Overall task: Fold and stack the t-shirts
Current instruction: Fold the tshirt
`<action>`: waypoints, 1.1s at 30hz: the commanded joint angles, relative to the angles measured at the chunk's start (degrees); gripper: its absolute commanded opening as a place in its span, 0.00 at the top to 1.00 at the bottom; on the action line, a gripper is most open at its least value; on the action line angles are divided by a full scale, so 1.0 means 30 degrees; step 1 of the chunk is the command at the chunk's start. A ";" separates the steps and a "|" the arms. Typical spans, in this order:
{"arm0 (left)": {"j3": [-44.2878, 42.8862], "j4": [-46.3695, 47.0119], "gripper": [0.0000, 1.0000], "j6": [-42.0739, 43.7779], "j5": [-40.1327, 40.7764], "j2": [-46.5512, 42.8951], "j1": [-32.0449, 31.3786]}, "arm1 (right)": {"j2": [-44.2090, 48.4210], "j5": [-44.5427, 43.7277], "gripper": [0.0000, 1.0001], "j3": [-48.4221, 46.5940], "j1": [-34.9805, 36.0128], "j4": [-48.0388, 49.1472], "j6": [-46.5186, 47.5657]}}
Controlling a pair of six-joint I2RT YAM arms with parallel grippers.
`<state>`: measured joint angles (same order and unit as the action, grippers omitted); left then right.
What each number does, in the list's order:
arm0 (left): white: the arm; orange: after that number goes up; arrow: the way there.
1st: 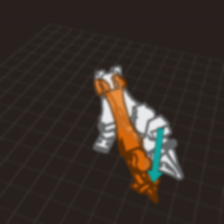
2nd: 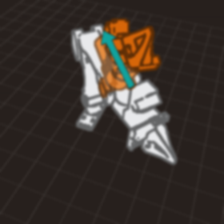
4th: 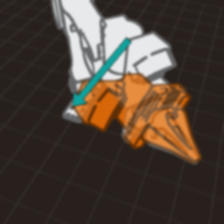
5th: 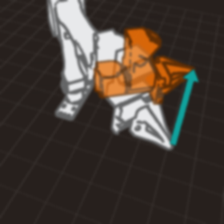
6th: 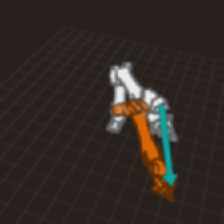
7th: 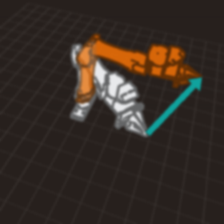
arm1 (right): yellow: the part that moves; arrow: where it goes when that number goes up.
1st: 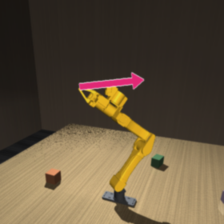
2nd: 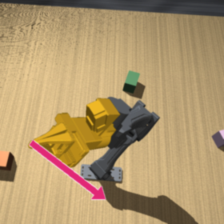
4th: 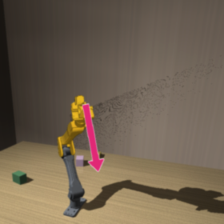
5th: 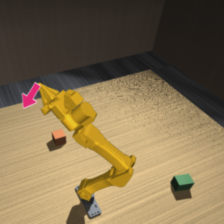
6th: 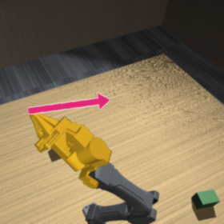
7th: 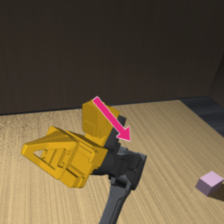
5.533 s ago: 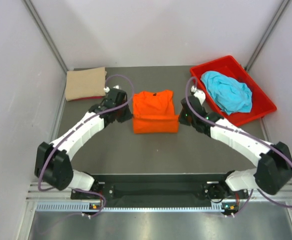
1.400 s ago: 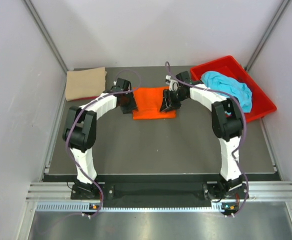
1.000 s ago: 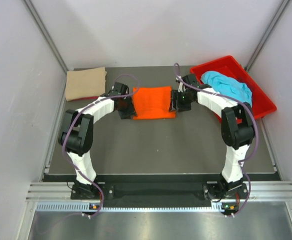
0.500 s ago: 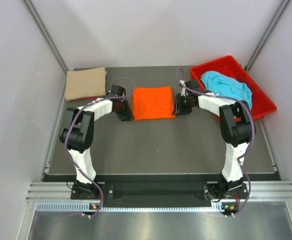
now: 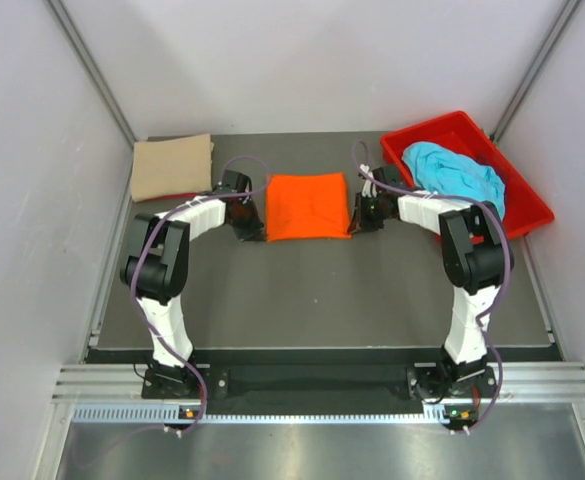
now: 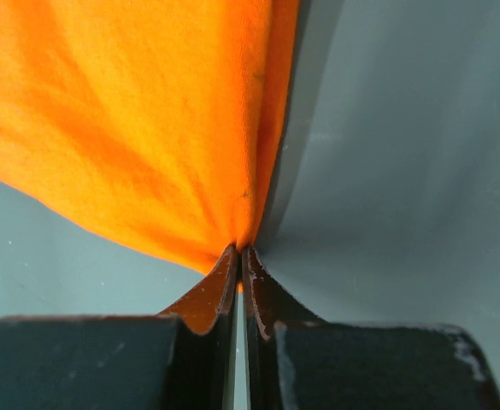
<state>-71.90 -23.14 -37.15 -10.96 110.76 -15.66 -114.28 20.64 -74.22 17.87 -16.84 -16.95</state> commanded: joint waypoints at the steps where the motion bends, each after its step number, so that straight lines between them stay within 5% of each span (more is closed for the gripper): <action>1: 0.0673 -0.0403 1.00 0.0109 -0.0213 -0.0531 0.0064 | 0.1291 0.0384 1.00 0.0918 -0.0126 -0.0129 0.0348; 14: 0.4746 0.1173 1.00 -0.0422 -0.1089 -0.3960 0.0035 | 0.3640 0.0444 1.00 0.4025 -0.0097 0.0487 0.0494; 16: 0.4865 0.1937 0.90 -0.0188 -0.1442 -0.4165 0.0064 | 0.3465 0.0472 1.00 0.4142 -0.0097 0.0632 0.0494; 17: 0.4575 0.2085 0.74 -0.0099 -0.1676 -0.4137 0.0064 | 0.3493 0.0530 1.00 0.4230 -0.0126 0.0691 0.0494; 21: 0.3842 0.3168 0.60 0.0136 -0.2234 -0.3786 0.0152 | 0.3347 0.0502 1.00 0.4231 -0.0155 0.0897 0.0348; 33: 0.2492 0.4664 0.57 0.0312 -0.2498 -0.1736 0.0357 | 0.3405 0.0326 1.00 0.4055 -0.0214 0.0750 0.0347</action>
<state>-62.89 -12.88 -37.32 -17.19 104.42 -15.07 -105.78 21.52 -62.26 17.76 -15.16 -16.69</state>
